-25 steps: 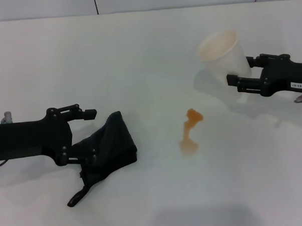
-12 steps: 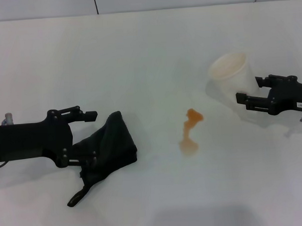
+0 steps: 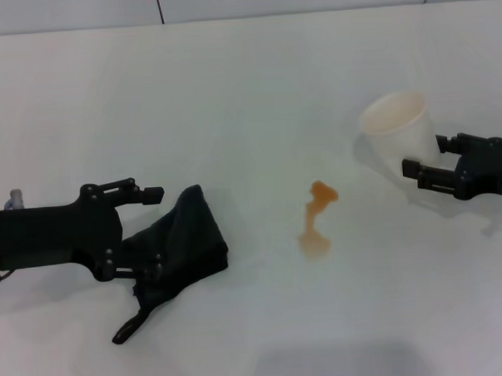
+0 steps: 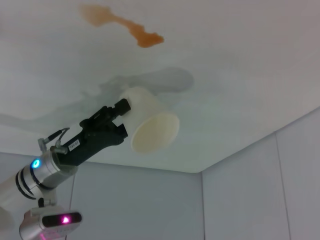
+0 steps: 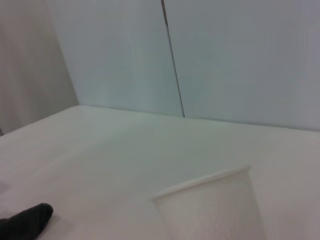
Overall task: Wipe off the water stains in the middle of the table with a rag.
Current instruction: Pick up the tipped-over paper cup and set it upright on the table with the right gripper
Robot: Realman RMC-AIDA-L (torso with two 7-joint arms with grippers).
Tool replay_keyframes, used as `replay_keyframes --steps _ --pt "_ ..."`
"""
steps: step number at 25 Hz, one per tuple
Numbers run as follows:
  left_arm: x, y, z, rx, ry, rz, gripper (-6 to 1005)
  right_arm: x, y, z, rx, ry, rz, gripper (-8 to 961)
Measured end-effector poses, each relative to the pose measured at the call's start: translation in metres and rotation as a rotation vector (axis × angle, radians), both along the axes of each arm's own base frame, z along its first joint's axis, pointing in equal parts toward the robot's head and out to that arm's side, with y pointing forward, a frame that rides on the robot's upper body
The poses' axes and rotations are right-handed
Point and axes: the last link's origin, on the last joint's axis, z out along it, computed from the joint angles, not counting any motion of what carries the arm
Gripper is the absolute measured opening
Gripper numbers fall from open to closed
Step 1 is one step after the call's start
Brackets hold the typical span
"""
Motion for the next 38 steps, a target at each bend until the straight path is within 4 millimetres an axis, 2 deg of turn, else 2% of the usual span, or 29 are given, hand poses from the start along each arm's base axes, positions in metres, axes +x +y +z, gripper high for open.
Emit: replay_keyframes --steps 16,38 --pt "-0.001 -0.002 -0.002 -0.003 -0.004 0.006 887 0.01 -0.009 -0.008 -0.029 0.013 -0.043 708" --pt "0.004 0.003 -0.003 -0.024 0.025 -0.007 888 0.023 -0.027 -0.007 -0.043 0.057 -0.096 717"
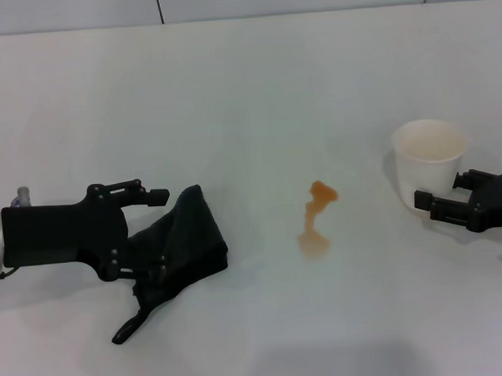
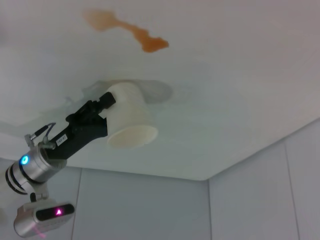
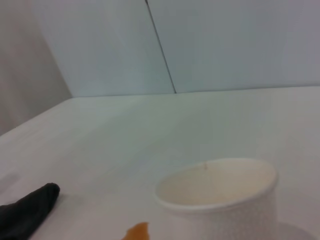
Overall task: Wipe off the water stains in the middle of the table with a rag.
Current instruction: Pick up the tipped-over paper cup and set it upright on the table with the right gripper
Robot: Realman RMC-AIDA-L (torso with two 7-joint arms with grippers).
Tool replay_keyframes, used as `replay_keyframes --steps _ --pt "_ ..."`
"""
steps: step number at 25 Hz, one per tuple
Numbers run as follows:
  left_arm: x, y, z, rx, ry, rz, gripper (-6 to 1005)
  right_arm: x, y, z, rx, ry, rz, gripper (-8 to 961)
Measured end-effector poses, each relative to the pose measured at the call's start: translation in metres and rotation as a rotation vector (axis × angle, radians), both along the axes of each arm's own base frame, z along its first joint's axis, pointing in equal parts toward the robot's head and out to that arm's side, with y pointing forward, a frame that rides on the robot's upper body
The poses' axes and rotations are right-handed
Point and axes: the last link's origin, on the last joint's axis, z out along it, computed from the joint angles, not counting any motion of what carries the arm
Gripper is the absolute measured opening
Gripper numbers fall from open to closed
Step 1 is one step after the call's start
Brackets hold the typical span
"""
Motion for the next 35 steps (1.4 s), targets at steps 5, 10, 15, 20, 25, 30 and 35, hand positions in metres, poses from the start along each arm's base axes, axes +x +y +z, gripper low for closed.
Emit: replay_keyframes --steps 5,10,15,20,25,30,35 --pt "0.0 0.0 -0.002 -0.007 0.009 0.0 888 -0.002 -0.001 0.0 -0.01 0.003 0.015 718" --pt "0.0 0.0 -0.003 -0.008 0.01 0.0 887 -0.002 -0.001 0.0 -0.01 -0.004 0.017 720" --pt "0.001 0.0 -0.004 -0.009 0.008 0.001 887 -0.002 -0.002 -0.001 -0.014 -0.003 0.025 723" --pt "0.001 -0.001 -0.005 -0.009 0.007 0.002 887 -0.003 -0.003 -0.001 -0.02 0.007 0.026 751" --pt "0.0 -0.001 -0.005 -0.008 0.008 0.0 887 -0.004 -0.005 -0.002 -0.031 0.021 0.03 820" --pt "0.0 -0.002 -0.005 -0.008 0.009 0.0 887 -0.001 -0.01 -0.002 -0.031 0.022 0.018 862" --pt "0.0 -0.002 -0.005 -0.011 0.007 -0.001 887 0.004 -0.015 0.002 -0.018 0.021 0.001 865"
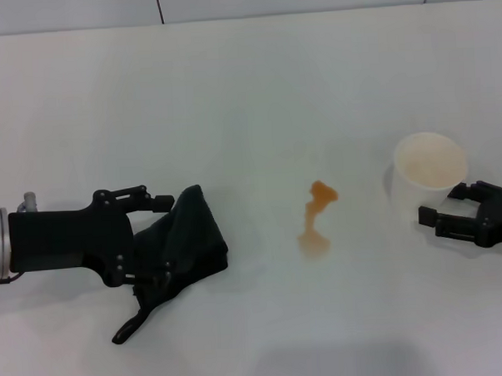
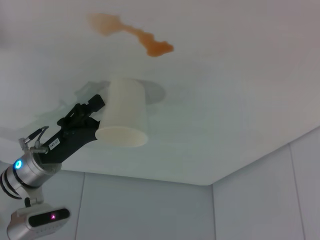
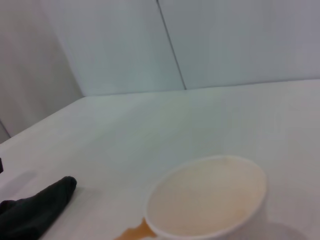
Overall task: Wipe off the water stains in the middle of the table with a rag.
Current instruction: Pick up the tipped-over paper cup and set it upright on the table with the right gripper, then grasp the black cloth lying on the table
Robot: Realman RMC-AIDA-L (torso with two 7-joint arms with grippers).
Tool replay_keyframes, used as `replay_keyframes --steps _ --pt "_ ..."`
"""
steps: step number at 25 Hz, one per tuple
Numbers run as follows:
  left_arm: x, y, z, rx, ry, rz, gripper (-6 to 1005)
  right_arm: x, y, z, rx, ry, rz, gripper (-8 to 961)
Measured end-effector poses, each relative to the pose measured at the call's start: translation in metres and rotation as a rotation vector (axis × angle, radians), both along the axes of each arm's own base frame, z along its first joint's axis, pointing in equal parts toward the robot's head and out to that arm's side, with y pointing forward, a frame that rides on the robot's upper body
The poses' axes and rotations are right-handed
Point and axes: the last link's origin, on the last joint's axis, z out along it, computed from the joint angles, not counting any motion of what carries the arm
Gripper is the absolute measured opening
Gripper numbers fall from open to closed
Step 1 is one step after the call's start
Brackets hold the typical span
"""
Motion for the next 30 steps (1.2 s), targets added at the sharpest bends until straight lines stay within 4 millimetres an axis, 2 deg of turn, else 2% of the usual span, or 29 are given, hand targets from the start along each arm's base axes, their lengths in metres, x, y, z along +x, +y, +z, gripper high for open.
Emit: replay_keyframes --steps 8,19,30 --pt "0.0 0.0 0.0 0.001 0.0 0.0 888 0.003 -0.007 0.004 0.01 0.006 -0.005 865" --pt "0.0 0.001 -0.001 0.004 0.002 0.004 888 0.005 -0.022 0.023 0.058 0.005 0.023 865" --pt "0.0 0.003 -0.001 0.013 0.008 0.005 887 0.0 -0.02 0.029 0.084 -0.036 0.096 864"
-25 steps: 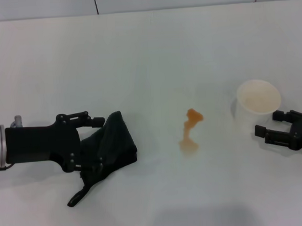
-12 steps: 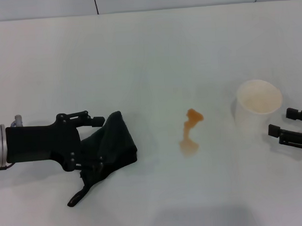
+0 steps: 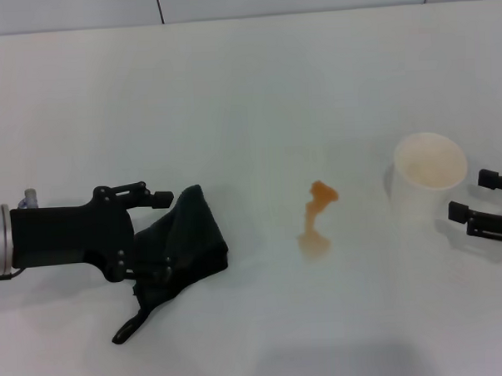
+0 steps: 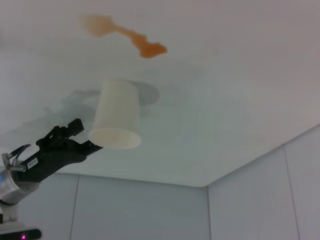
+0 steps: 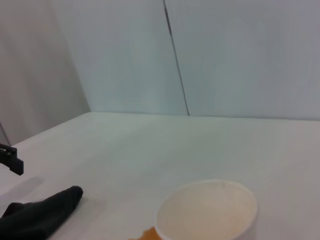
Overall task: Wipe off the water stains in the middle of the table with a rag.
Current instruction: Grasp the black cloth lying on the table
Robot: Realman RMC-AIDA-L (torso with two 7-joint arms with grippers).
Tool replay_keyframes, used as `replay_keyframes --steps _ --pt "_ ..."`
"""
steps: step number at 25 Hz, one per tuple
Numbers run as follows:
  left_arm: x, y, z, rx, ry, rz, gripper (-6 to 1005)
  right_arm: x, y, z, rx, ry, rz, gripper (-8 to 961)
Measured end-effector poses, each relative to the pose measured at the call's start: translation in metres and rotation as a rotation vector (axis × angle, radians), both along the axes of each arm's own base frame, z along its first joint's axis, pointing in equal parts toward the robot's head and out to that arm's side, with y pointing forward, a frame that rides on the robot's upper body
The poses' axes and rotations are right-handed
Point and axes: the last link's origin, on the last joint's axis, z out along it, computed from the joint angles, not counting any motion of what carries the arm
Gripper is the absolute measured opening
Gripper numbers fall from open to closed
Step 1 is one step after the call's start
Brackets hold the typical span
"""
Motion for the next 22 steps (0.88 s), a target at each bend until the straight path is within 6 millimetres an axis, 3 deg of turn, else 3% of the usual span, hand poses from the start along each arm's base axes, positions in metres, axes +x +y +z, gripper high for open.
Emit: replay_keyframes --steps 8,15,19,22 --pt "-0.001 0.001 0.0 0.008 0.005 0.005 887 0.003 0.003 0.024 0.079 -0.002 -0.012 864" --pt "0.0 0.002 0.001 0.009 0.006 0.007 887 -0.005 -0.008 0.054 0.139 0.021 0.04 864" --pt "0.001 0.002 0.001 0.012 0.001 0.005 888 -0.02 -0.009 0.053 0.1 0.05 0.104 863" --pt "0.001 0.003 0.001 0.013 0.0 0.002 888 -0.04 -0.003 0.042 0.025 0.071 0.177 862"
